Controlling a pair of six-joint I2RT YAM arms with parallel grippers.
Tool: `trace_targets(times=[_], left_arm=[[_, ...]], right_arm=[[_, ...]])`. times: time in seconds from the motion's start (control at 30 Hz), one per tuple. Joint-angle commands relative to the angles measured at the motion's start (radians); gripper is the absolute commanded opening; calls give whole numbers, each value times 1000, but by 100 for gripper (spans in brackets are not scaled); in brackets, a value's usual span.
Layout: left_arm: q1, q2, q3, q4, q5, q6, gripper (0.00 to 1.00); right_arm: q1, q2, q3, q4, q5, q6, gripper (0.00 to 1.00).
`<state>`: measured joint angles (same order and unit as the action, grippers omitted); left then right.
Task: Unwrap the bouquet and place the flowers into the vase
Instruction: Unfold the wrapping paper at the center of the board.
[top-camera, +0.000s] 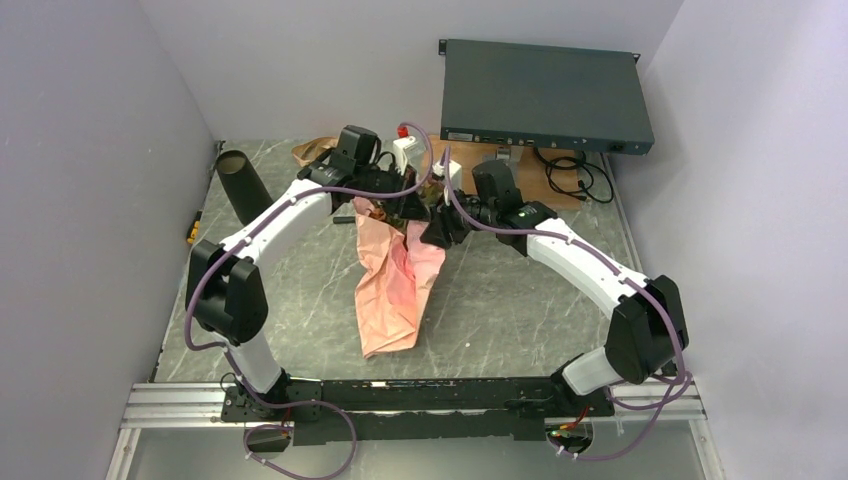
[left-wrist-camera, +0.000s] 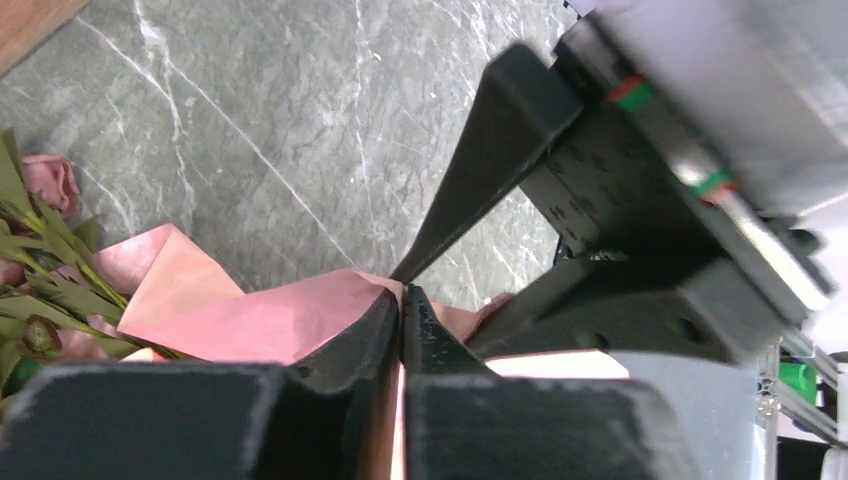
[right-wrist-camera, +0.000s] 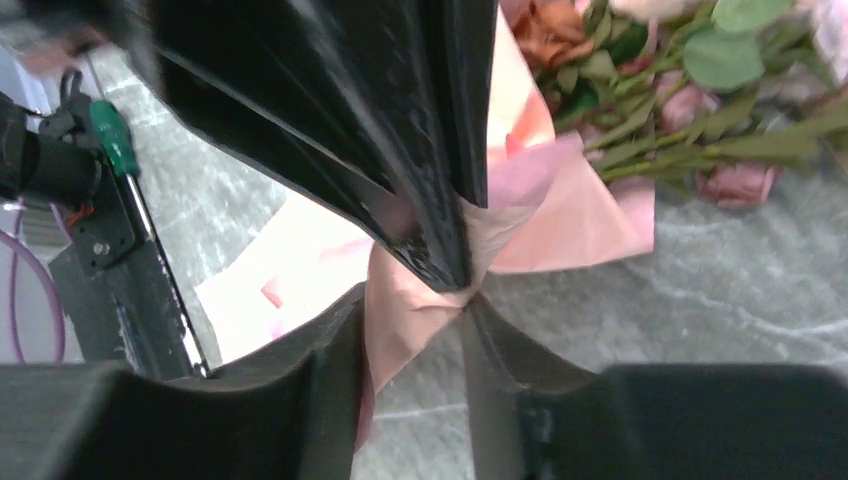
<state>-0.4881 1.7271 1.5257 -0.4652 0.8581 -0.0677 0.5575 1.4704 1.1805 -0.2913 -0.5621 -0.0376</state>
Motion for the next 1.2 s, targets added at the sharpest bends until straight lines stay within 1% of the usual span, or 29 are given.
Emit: trace_targets(times=[0.0, 0.03, 0.1, 0.13, 0.17, 0.23, 0.3, 0.37, 0.47, 0.53, 0.57, 0.67, 0.8, 0.87, 0.93, 0.97, 1.07, 1.1, 1.17], left_arm=[[1, -62, 9, -2, -4, 33, 25], [7, -72, 6, -18, -7, 38, 40], [34, -99, -14, -23, -16, 31, 64], [58, -119, -35, -15, -19, 22, 70], [85, -140, -62, -3, -29, 12, 73], [149, -185, -134, 33, -76, -24, 75], [228, -211, -214, 51, -131, -52, 75], [264, -210, -269, 28, -219, -17, 73], [269, -184, -327, -11, -321, 91, 73], [267, -145, -341, -34, -359, 118, 72], [267, -129, -348, -37, -363, 128, 72], [262, -83, -362, -27, -353, 122, 76], [245, -23, -371, 3, -335, 87, 76], [230, 3, -376, 26, -331, 75, 74], [216, 28, -375, 36, -342, 56, 67], [216, 40, -375, 42, -342, 36, 59], [216, 89, -353, 44, -357, 17, 24], [216, 104, -342, 43, -363, 11, 16], [218, 134, -315, 41, -370, 3, 3]], right_arm=[[0, -46, -45, -14, 41, -9, 27], [1, -51, -51, -19, 45, -14, 20], [-1, -60, -61, -39, 54, -34, 8], [-2, -65, -67, -48, 60, -44, 1], [-3, -71, -75, -54, 66, -56, 0], [-9, -86, -105, -62, 75, -72, 0], [-14, -104, -131, -70, 82, -87, 0], [-18, -121, -156, -76, 97, -102, 0], [-31, -143, -192, -85, 119, -120, 0], [-38, -155, -215, -92, 131, -132, 0], [-41, -158, -224, -98, 136, -138, 0], [-53, -163, -243, -115, 149, -147, 0], [-74, -173, -288, -116, 174, -164, 0], [-83, -180, -325, -111, 187, -175, 0], [-92, -189, -352, -107, 203, -185, 0], [-95, -193, -363, -104, 211, -191, 0], [-102, -192, -389, -90, 244, -209, 0], [-104, -186, -395, -83, 258, -217, 0], [-113, -169, -406, -60, 295, -238, 0]])
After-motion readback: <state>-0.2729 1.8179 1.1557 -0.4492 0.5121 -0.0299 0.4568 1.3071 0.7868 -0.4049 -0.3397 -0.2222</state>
